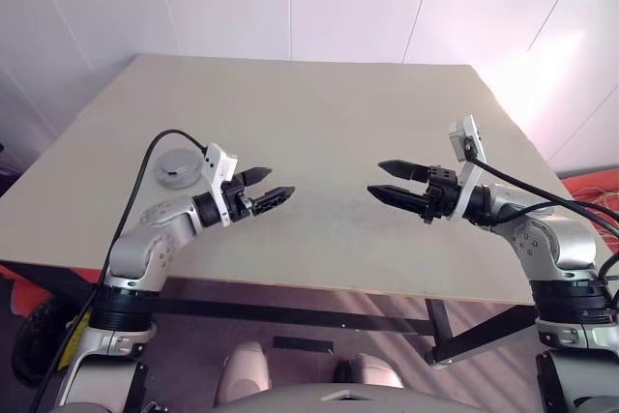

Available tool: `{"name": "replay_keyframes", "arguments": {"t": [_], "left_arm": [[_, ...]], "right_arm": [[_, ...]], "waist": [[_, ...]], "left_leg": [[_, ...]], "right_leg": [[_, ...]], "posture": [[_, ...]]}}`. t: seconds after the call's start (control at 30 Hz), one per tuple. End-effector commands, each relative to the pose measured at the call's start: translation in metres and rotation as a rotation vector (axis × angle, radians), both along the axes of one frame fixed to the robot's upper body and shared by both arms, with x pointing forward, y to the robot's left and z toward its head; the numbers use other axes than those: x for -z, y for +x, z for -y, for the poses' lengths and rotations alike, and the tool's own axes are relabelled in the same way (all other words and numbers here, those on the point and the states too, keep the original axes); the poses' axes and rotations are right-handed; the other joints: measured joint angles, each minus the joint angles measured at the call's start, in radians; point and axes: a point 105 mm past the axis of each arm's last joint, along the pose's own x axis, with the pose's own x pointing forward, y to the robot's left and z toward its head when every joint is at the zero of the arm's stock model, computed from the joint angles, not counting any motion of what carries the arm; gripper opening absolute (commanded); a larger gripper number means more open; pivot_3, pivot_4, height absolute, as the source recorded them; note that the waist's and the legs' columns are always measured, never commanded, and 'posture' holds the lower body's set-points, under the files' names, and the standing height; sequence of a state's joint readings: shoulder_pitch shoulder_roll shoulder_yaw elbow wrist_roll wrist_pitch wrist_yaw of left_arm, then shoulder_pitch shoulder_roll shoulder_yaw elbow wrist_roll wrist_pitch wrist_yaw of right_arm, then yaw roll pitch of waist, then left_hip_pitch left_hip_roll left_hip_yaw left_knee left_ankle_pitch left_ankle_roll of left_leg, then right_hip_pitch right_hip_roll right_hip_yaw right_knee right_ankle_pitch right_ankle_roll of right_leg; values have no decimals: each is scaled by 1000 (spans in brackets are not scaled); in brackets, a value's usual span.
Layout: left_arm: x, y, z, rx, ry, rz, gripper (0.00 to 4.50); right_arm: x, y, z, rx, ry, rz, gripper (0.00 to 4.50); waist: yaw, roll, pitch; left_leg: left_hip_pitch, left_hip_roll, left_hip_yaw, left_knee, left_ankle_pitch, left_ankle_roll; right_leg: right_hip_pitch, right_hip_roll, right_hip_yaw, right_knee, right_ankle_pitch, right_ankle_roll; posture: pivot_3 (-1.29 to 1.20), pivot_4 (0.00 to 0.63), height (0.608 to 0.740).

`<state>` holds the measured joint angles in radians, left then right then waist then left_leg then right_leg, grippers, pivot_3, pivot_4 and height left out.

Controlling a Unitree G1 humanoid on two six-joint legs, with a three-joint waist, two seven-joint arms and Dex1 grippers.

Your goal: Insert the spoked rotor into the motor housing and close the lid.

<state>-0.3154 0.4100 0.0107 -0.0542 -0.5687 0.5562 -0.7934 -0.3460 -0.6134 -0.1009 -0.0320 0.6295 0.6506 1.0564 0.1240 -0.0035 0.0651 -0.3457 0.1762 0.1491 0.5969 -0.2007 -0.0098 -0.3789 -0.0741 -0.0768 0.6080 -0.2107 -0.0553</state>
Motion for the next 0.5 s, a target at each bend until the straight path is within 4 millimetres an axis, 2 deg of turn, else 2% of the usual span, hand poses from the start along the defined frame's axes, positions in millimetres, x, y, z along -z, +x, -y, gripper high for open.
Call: {"name": "replay_keyframes", "arguments": {"t": [0.03,0.23,0.5], "left_arm": [[-18,-2,0,10,-15,64,4488],[-21,-4,1,9,-23,65,4488],[-18,-4,1,-10,-29,56,4488]], "right_arm": [[-9,6,-2,-11,-2,51,4500],[3,18,-2,33,-50,47,4500],[12,21,-1,42,-74,39,4500]], "waist": [[0,0,0],[-1,1,0],[-1,1,-1]], "left_leg": [[0,0,0,0,0,0],[-2,0,0,0,-1,1],[-2,0,0,0,-1,1]], "right_leg": [[0,0,0,0,0,0],[-2,0,0,0,0,0],[-2,0,0,0,0,0]], "posture": [[0,0,740],[0,0,740],[0,0,740]]}}
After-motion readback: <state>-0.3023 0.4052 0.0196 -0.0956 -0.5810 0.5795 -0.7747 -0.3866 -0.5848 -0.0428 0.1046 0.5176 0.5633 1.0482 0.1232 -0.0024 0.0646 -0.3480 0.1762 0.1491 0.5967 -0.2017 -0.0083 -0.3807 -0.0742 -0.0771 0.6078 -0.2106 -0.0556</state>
